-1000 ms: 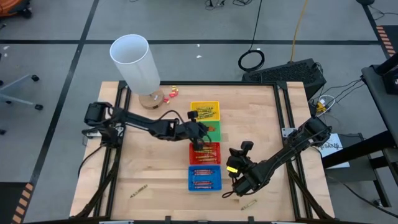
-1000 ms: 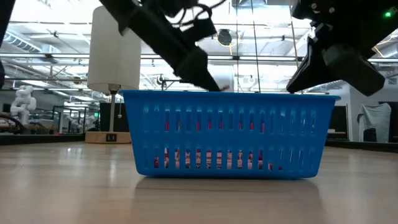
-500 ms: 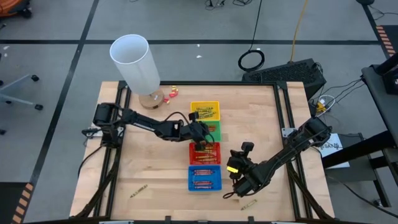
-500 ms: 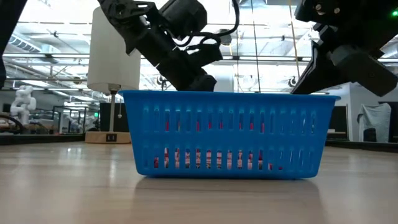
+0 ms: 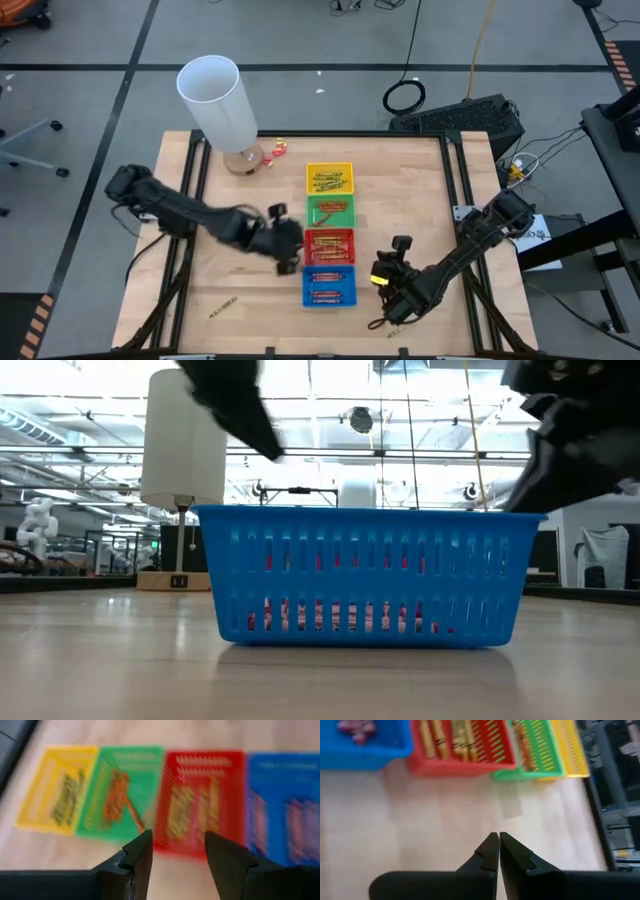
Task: Sort crayons
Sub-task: Put the green crayon into the yellow bin
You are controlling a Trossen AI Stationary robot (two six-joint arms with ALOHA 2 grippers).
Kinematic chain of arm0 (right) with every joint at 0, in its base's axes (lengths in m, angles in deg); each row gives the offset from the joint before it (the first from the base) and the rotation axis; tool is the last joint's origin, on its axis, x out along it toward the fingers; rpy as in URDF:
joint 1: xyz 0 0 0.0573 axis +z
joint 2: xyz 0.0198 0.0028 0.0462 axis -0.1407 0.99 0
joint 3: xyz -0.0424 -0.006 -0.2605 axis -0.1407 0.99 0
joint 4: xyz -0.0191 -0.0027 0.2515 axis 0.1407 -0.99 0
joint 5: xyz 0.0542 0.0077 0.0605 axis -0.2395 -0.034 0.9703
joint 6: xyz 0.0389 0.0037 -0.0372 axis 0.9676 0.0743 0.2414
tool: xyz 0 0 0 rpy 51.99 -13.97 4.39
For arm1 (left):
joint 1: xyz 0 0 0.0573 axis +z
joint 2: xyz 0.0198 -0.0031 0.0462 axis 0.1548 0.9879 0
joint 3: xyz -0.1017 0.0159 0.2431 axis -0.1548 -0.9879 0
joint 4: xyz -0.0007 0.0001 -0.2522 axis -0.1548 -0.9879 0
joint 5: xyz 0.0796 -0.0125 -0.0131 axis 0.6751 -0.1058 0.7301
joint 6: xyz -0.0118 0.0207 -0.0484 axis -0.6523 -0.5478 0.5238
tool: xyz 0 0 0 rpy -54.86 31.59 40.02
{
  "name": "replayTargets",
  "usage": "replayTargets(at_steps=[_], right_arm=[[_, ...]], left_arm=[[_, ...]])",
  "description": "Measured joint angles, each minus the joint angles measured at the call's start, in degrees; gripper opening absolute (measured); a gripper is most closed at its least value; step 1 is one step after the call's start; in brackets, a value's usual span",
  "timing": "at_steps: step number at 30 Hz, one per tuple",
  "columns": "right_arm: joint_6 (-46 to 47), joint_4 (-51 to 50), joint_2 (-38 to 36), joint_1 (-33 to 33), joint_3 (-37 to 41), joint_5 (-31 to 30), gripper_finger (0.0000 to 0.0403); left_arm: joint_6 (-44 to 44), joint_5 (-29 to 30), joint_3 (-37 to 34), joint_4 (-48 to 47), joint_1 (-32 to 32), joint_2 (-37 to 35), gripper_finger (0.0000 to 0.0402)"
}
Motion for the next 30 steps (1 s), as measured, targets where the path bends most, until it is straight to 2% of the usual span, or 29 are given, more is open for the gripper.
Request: replayTargets(at_steps=[4, 8, 14, 20, 24, 30], right_arm=[[0.5, 0.0, 0.0, 1.8, 0.0, 4.4, 0.0], [0.4, 0.3, 0.0, 3.4, -1.0, 12.8, 0.0], [-0.6, 4.6, 0.0, 7.1, -3.7, 26.9, 0.0005], [2.8, 12.6, 0.0, 10.5, -6.2, 39.5, 0.0058], [2.6, 20.2, 0.0, 12.8, -6.5, 40.9, 0.0107], [-1.9, 20.4, 2.3, 15.8, -6.5, 41.0, 0.0167]], left_arm=[[8.6, 2.3, 0.0, -8.5, -8.2, -2.3, 0.0173], [17.5, 4.3, 0.0, -14.7, -15.5, -2.3, 0.0173], [24.4, 10.1, -0.1, -15.4, -22.8, -1.9, 0.0173], [28.5, 12.8, -0.1, -15.3, -26.7, -1.9, 0.0173], [30.2, 14.0, -0.1, -15.0, -28.2, -1.9, 0.0173], [30.2, 15.0, -0.1, -14.4, -28.9, -1.9, 0.0173]])
